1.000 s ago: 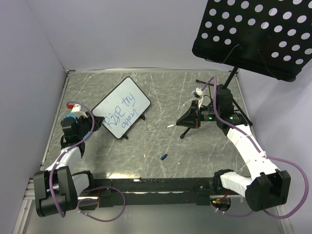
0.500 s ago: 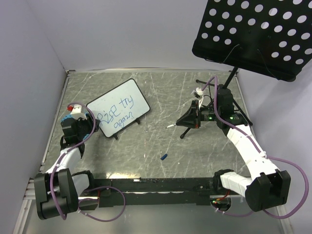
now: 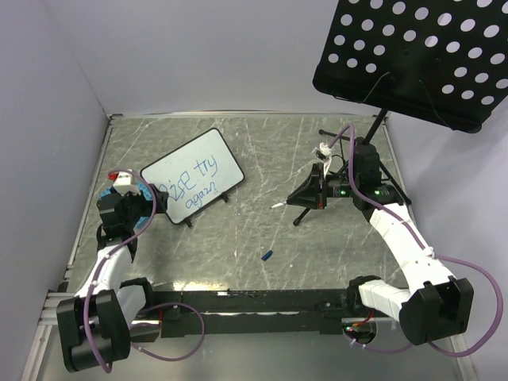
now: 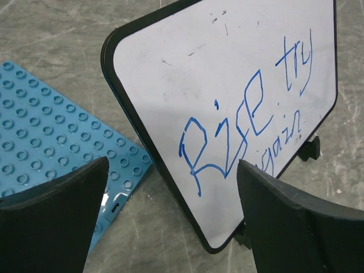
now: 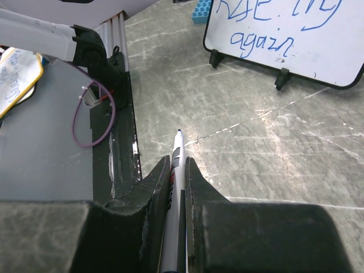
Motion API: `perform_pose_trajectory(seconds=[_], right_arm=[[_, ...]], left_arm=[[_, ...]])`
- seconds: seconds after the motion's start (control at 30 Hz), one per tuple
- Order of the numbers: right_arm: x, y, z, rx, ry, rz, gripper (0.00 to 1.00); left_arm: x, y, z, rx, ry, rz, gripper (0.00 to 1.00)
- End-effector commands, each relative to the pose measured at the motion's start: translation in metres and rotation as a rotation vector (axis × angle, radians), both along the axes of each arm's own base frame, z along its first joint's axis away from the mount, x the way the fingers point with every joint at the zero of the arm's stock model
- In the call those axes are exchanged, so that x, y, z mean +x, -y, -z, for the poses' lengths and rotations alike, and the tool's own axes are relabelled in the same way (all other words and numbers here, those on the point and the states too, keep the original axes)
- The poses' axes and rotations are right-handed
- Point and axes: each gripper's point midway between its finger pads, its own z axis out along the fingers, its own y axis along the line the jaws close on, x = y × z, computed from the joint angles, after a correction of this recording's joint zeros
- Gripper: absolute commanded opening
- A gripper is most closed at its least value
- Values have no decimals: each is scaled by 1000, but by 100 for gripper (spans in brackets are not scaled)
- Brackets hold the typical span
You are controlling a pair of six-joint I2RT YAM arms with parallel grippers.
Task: Write a sentence on the whiteboard
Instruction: Put down the whiteboard on the whiteboard stand, then pick up the pen cap from the center of the board.
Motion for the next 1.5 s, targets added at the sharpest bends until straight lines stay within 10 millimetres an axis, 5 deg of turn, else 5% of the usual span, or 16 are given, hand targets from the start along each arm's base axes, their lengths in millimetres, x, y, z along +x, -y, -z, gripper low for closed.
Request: perform_pose_trajectory(seconds=[0.0,0.23,0.37,0.4,0.63,0.73,0.8,0.87,0.9,0.97,1.07,1.2,1.23,1.27,1.47], right_arm=[[-2,1,-10,26,51,-14,0],[-1,1,-8,17,52,-6,0],[-1,1,-6,16,55,-9,0],[-1,1,-5,14,53,-13,0],[-2,1,2,7,57,-27,0],[1,2,6,-6,69,-22,0],[3,3,10,-21,76,-26,0],[7,5,13,-36,80,-23,0],[8,5,16,-45,57,-21,0],[11,7,19,-64,55,-10,0],[11,10,28,-98,37,6,0],[8,12,38,-115,2,18,0],[9,12,38,-116,-1,20,0],[11,13,40,-119,-8,24,0],[17,14,48,-137,-37,32,0]], left_arm=[[1,-5,-17,29,31,-16,100],[-4,-35,-63,-11,118,-236,97],[-17,-58,-94,-218,132,-486,97],[-18,-53,-116,-243,157,-466,97],[-40,45,-153,-330,104,53,97],[-55,84,-145,-314,29,165,97],[-69,126,-126,-305,-76,276,97],[-71,140,-109,-273,-140,240,97],[-87,173,-95,-251,-194,332,97],[-93,193,-82,-233,-213,323,97],[-124,250,-50,-161,-261,476,97],[-145,291,-17,-83,-237,655,97],[-145,304,-23,-99,-189,698,98],[-149,310,-3,-41,-214,743,98],[-141,347,22,55,-287,778,87]])
